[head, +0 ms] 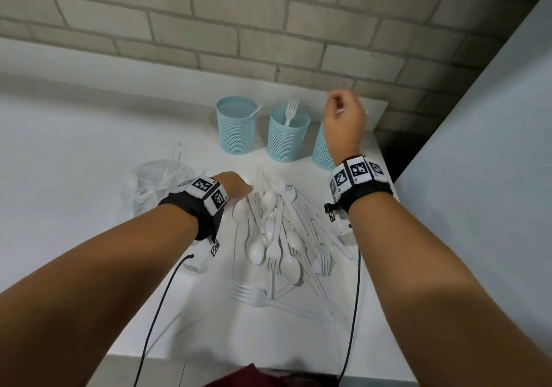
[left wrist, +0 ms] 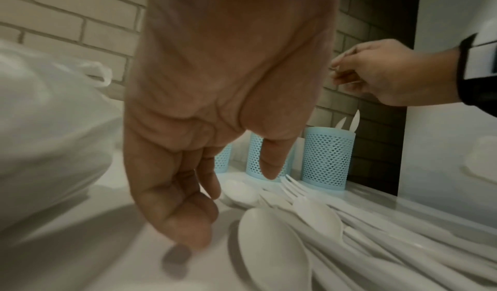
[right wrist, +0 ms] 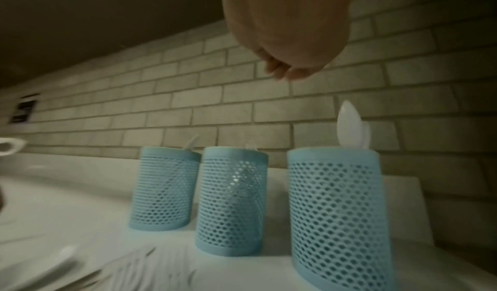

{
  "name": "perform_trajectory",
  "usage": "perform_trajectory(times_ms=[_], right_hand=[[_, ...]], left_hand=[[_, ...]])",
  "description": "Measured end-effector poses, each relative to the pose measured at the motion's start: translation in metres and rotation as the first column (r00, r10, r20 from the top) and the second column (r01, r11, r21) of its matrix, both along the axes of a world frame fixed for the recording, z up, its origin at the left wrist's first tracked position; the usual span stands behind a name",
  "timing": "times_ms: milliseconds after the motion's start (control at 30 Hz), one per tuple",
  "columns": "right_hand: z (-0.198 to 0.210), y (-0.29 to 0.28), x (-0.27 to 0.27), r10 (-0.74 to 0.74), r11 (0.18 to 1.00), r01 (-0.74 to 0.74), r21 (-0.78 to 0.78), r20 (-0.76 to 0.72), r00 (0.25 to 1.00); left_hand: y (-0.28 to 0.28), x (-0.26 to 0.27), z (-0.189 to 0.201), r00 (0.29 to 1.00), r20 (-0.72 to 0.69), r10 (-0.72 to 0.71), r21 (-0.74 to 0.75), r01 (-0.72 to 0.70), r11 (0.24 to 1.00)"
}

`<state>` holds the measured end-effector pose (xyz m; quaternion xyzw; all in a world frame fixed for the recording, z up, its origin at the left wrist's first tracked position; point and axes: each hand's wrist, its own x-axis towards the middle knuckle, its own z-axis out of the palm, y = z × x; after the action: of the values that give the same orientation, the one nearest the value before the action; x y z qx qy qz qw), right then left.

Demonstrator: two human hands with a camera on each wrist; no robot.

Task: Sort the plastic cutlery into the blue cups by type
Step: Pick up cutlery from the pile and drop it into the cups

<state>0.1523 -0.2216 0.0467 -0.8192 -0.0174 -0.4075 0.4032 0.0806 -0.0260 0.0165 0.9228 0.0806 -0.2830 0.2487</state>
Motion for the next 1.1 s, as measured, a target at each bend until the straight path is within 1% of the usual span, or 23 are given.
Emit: perform_trajectory(times_ms=[33, 67, 100, 133, 167, 200, 233, 267, 300, 367, 400, 467, 533, 633, 733, 800, 933, 1033, 1100], right_hand=[[0.002, 0.007, -0.008, 0.150, 0.989, -0.151, 0.004, -0.138, 0.979], [0.003, 0.012, -0.015, 0.269, 0.958, -0.288, -0.003, -0.352, 0.897], [0.001, 0.015, -0.020, 0.304, 0.915, -0.402, -0.030, -0.604, 0.737], [0.000, 0.016, -0.024, 0.217, 0.862, -0.499, -0.092, -0.822, 0.527], [-0.004, 0.016, -0.029, 0.042, 0.803, -0.570, -0.175, -0.937, 0.347], [-0.008, 0.015, -0.032, -0.146, 0.744, -0.609, -0.273, -0.957, 0.251], [-0.013, 0.013, -0.035, -0.271, 0.695, -0.623, -0.358, -0.934, 0.235], [-0.018, 0.011, -0.037, -0.312, 0.679, -0.613, -0.404, -0.915, 0.258], [-0.024, 0.010, -0.038, -0.304, 0.692, -0.588, -0.419, -0.908, 0.289], [-0.034, 0.011, -0.044, -0.238, 0.748, -0.538, -0.389, -0.913, 0.330], [-0.038, 0.014, -0.046, -0.204, 0.779, -0.508, -0.368, -0.914, 0.350], [-0.044, 0.021, -0.047, -0.153, 0.828, -0.460, -0.321, -0.918, 0.366], [-0.050, 0.031, -0.044, -0.103, 0.860, -0.435, -0.267, -0.926, 0.364], [-0.055, 0.043, -0.041, -0.013, 0.891, -0.419, -0.172, -0.934, 0.357], [-0.055, 0.048, -0.038, 0.071, 0.915, -0.396, -0.080, -0.933, 0.352], [-0.055, 0.049, -0.037, 0.096, 0.927, -0.374, -0.043, -0.934, 0.345], [-0.055, 0.049, -0.036, 0.183, 0.946, -0.312, 0.085, -0.936, 0.301], [-0.057, 0.049, -0.036, 0.235, 0.949, -0.273, 0.160, -0.935, 0.268], [-0.061, 0.049, -0.033, 0.351, 0.931, -0.208, 0.301, -0.896, 0.271]], left_hand=[[0.001, 0.000, -0.001, 0.999, -0.013, 0.036, -0.031, -0.036, 0.999], [0.003, 0.000, -0.002, 0.996, -0.027, 0.084, -0.061, -0.086, 0.994], [0.005, -0.001, -0.004, 0.992, -0.045, 0.122, -0.085, -0.126, 0.988], [0.008, -0.003, -0.005, 0.987, -0.060, 0.147, -0.107, -0.153, 0.983], [0.009, -0.004, -0.006, 0.983, -0.072, 0.166, -0.125, -0.174, 0.977], [0.011, -0.006, -0.008, 0.980, -0.087, 0.178, -0.146, -0.189, 0.971], [0.011, -0.006, -0.010, 0.977, -0.105, 0.184, -0.173, -0.200, 0.964], [0.010, -0.006, -0.011, 0.973, -0.129, 0.189, -0.203, -0.212, 0.956], [0.008, -0.007, -0.012, 0.969, -0.154, 0.192, -0.235, -0.225, 0.946], [0.004, -0.006, -0.015, 0.965, -0.179, 0.191, -0.279, -0.236, 0.931], [0.000, -0.005, -0.016, 0.967, -0.171, 0.190, -0.286, -0.234, 0.929], [-0.009, -0.003, -0.017, 0.967, -0.137, 0.215, -0.315, -0.248, 0.916], [-0.018, 0.001, -0.018, 0.954, -0.130, 0.271, -0.346, -0.300, 0.889], [-0.026, 0.008, -0.019, 0.943, -0.119, 0.310, -0.403, -0.331, 0.853], [-0.027, 0.018, -0.024, 0.923, -0.143, 0.356, -0.495, -0.378, 0.782], [-0.026, 0.021, -0.024, 0.904, -0.149, 0.401, -0.552, -0.413, 0.724], [-0.021, 0.024, -0.031, 0.918, -0.172, 0.357, -0.623, -0.382, 0.683], [-0.020, 0.030, -0.035, 0.913, -0.195, 0.359, -0.668, -0.392, 0.632], [-0.020, 0.034, -0.038, 0.914, -0.178, 0.365, -0.687, -0.381, 0.618]])
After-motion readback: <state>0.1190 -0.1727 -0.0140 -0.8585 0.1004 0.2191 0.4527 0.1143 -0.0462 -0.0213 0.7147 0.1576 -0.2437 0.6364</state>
